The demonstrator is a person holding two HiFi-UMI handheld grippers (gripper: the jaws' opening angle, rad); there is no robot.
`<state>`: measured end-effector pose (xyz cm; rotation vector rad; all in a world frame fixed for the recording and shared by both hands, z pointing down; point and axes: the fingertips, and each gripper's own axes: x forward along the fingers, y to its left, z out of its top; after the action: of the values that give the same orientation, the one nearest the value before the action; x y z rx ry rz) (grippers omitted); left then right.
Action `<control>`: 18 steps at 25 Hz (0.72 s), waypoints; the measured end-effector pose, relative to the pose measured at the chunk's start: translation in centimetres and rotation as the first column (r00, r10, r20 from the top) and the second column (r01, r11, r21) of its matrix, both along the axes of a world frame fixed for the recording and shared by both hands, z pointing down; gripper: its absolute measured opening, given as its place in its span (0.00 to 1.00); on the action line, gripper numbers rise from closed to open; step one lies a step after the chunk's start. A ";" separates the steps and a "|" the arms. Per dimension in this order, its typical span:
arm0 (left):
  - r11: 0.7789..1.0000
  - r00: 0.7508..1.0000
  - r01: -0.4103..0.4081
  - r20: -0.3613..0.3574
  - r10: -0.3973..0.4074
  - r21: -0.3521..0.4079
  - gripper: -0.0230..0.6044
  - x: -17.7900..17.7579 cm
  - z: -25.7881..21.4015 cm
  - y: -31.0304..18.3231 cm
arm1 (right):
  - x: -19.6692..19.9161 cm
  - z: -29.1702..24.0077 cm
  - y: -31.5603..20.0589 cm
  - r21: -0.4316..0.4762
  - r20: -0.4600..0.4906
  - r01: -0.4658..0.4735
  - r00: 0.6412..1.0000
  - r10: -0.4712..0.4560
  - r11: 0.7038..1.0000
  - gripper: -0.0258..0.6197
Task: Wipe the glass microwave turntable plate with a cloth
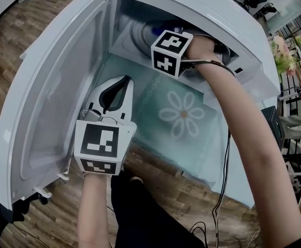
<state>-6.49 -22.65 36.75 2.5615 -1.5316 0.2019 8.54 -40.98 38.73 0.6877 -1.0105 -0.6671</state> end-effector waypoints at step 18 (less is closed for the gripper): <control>1.000 1.000 0.022 -0.012 -0.022 -0.010 0.05 -0.8 0.3 0.8 | -10.2 -2.9 4.8 0.302 0.382 0.238 0.857 -0.346 0.923 0.11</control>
<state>-7.33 -21.84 37.04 2.5329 -1.5498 0.1911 -1.69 -36.22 35.84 0.9332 -1.4803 -0.9455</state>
